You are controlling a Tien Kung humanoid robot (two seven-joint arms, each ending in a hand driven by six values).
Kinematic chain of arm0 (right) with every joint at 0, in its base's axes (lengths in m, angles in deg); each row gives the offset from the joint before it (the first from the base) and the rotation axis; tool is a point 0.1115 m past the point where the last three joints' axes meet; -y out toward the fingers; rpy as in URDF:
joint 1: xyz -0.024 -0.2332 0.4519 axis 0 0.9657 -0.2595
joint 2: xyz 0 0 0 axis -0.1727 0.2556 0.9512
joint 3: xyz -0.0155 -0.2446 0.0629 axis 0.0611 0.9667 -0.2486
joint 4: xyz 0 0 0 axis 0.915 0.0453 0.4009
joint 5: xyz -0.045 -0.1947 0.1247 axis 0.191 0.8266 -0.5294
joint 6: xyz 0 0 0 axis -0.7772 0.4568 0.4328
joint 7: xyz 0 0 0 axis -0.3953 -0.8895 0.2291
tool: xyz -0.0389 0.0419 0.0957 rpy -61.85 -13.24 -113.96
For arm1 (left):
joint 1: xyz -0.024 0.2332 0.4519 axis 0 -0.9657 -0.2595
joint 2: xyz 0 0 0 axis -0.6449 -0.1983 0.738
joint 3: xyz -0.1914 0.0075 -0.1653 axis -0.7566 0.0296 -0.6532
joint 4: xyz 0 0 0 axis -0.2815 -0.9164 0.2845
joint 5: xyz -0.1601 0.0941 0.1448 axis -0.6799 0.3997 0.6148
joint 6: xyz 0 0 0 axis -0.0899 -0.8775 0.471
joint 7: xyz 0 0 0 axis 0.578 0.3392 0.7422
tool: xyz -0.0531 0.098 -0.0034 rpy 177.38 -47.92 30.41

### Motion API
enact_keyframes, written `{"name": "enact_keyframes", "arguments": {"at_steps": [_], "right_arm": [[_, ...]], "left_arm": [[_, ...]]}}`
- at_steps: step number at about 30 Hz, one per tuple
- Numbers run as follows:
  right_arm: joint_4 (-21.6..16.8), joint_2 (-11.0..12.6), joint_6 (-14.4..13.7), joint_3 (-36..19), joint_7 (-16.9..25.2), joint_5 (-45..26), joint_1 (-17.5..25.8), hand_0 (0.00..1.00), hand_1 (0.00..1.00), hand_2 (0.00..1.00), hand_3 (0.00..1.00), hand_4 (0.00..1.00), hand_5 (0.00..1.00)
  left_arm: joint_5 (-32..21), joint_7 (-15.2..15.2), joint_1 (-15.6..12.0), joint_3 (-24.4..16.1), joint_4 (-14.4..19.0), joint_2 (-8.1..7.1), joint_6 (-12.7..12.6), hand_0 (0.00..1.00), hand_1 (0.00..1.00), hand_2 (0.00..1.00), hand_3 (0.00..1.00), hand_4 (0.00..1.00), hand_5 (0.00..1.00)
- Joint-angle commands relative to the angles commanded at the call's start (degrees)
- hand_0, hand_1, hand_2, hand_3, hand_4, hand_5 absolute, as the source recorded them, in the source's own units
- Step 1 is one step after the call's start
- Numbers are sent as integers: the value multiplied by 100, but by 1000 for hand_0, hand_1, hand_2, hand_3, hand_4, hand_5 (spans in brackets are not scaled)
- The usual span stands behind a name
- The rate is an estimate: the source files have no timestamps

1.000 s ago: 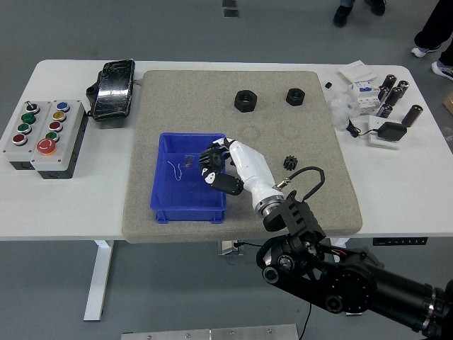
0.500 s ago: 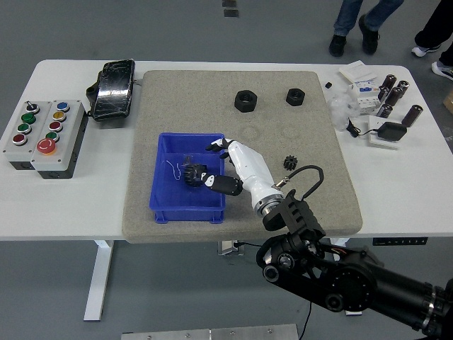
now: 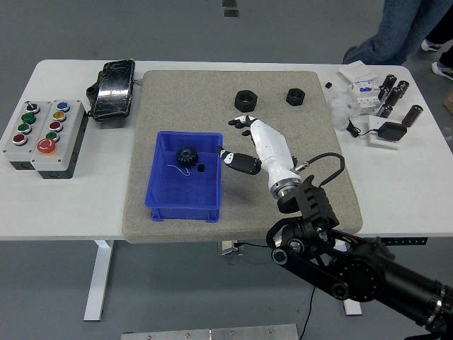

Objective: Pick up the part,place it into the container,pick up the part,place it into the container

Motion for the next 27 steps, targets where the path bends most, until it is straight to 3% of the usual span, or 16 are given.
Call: {"name": "enact_keyframes", "arguments": {"at_steps": [9,25,26,27], "right_arm": [[903,239,814,-132,-687,623,-190,599,663,730,722,826,296],[1707,303,1166,419,-545,-164,-382,576,641,697,721,833,307],[1720,307,1167,435,-535,-188,-385,533,617,627,685,705,243],[1730,308,1166,445,-527,-205,-386,533,617,627,685,705,243]], "left_arm": [[-19,-13,19,14,0,0,-2,631,545,526,598,630,317],[-20,-18,27,42,0,8,4,631,545,527,598,631,318],[-21,-19,25,45,0,8,5,631,545,527,598,631,318],[-22,-19,24,46,0,9,5,631,545,527,598,631,318]]}}
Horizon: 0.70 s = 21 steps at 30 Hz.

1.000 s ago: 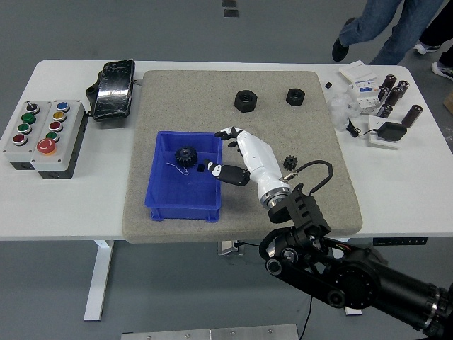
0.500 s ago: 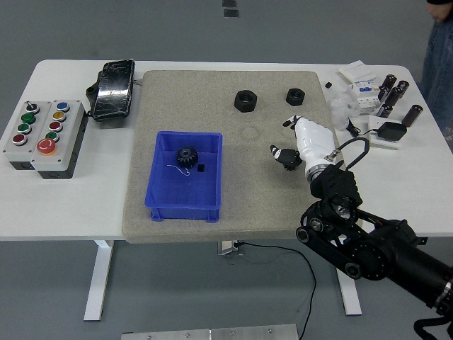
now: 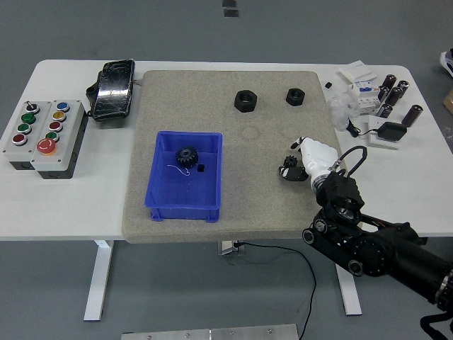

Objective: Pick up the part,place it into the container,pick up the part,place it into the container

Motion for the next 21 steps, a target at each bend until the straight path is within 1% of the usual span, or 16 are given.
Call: {"name": "enact_keyframes", "arguments": {"at_steps": [4,5,10,11,16,17,21], "right_arm": [[18,-18,-76,-7,58,-60,-1,533,617,627,685,705,243],[21,-24,-102,-9,70,-69,-3,505,573,499,588,467,82],[48,-47,-238,22,136,-123,-4,505,573,499,588,467,82],[56,-49,-251,34,148,-137,-2,496,563,452,549,462,5],[81,-51,-271,113,183,-189,7,496,563,452,549,462,5],[82,-49,-270,128,185,-190,9,498,555,423,546,448,2],[52,-34,-271,158,172,-139,20,498,555,423,546,448,2]], "left_arm": [[-4,-1,-2,6,0,0,1,631,545,527,598,631,318],[-3,-2,-1,6,0,0,2,631,545,526,598,632,318],[-8,-6,5,12,0,-3,3,631,545,526,598,632,318],[-11,-7,6,16,0,-4,4,631,545,526,598,633,319],[-21,-10,2,31,0,-5,5,631,545,526,598,633,319],[-23,-10,1,33,0,-5,5,631,546,527,598,632,316],[-34,-16,1,40,0,-7,2,631,546,527,598,632,316]]}}
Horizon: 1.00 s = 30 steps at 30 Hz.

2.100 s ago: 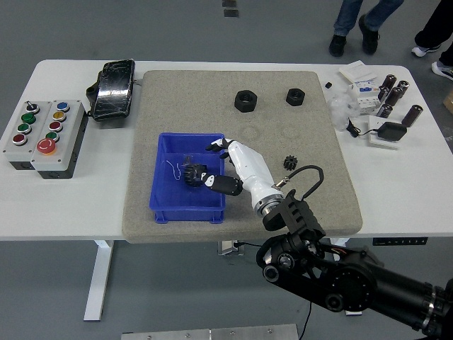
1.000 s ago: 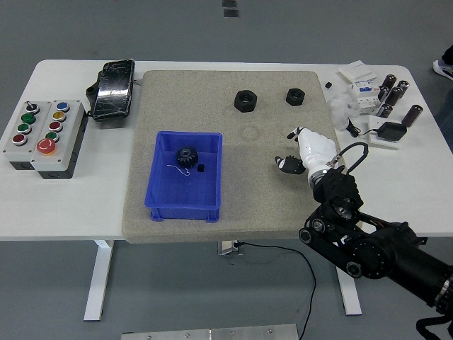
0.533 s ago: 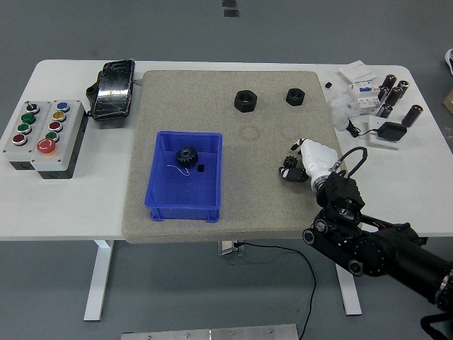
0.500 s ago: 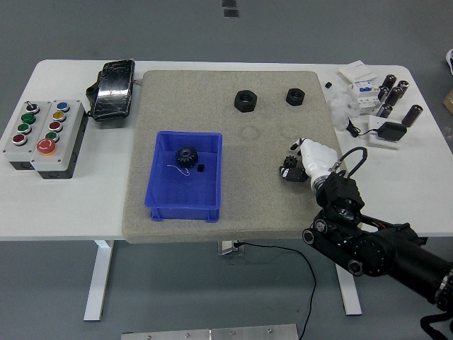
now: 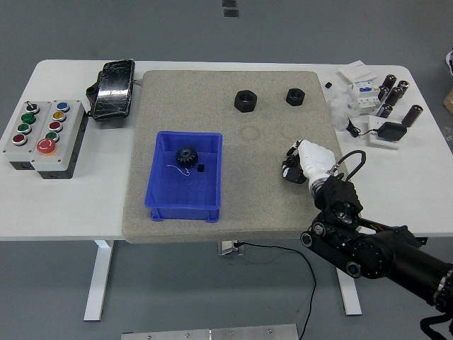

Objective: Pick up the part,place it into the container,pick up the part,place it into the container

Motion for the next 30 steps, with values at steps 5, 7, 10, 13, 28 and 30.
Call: {"name": "enact_keyframes", "arguments": {"at_steps": [5,7,10,13,28,30], "right_arm": [[-396,81,-92,-186,-85,242,38,498,557,421,549,449,2],[-606,112,-132,-267,-124,354,49,498,557,421,549,449,2],[-1007,154,-236,-348,-163,535,61,495,557,420,546,453,2],[-1425,147,-356,-284,-75,502,46,495,557,420,546,453,2],[-2102,-380,-699,755,977,-753,-222,616,655,656,668,622,17],[-2079,-393,-678,778,1022,-827,-225,616,655,656,668,622,17]], "left_arm": [[-25,-12,-1,20,0,1,-4,631,546,527,599,633,317],[-29,-13,-2,23,0,1,-5,631,546,527,599,633,317],[-35,-17,-4,30,0,3,-5,631,546,527,599,634,318],[-41,-21,-3,34,0,4,-5,631,546,527,599,634,318],[-141,-53,-8,160,0,2,-3,631,548,527,599,639,322],[-153,-59,-9,175,0,2,-2,631,548,527,599,639,322]]}}
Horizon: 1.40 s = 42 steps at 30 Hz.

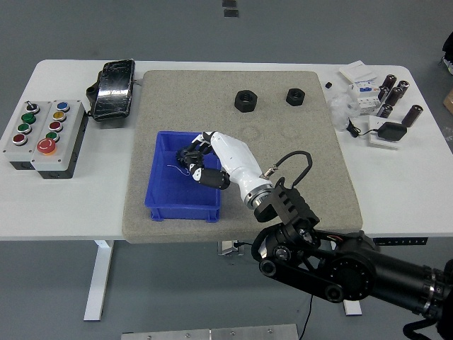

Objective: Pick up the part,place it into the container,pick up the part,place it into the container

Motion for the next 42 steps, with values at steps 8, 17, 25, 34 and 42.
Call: {"name": "enact_keyframes", "arguments": {"at_steps": [8,17,25,34,42], "right_arm": [[125,-47,224,38,-54,-211,33,745,782,794,720,714,318],[-129,88,-222,-578,-42,360,261,724,763,769,702,648,267],[-461,435,-478,-1834,693,-2,918,698,738,753,694,668,305],[-213,671,-478,-3434,2428,-1725,1965,675,717,735,696,737,344],[-28,646,-191,-4604,4041,-3478,2785,671,712,732,697,775,392]], "left_arm": [[11,-1,-2,-3,0,6,5,631,547,528,599,639,323],[-6,-9,0,9,0,13,5,631,547,527,599,639,325],[-14,-19,-31,8,0,20,1,631,547,527,599,639,326],[6,-18,-68,-41,0,36,-8,631,548,528,599,637,324],[64,29,-100,-163,0,49,-19,631,548,527,599,638,325]]}}
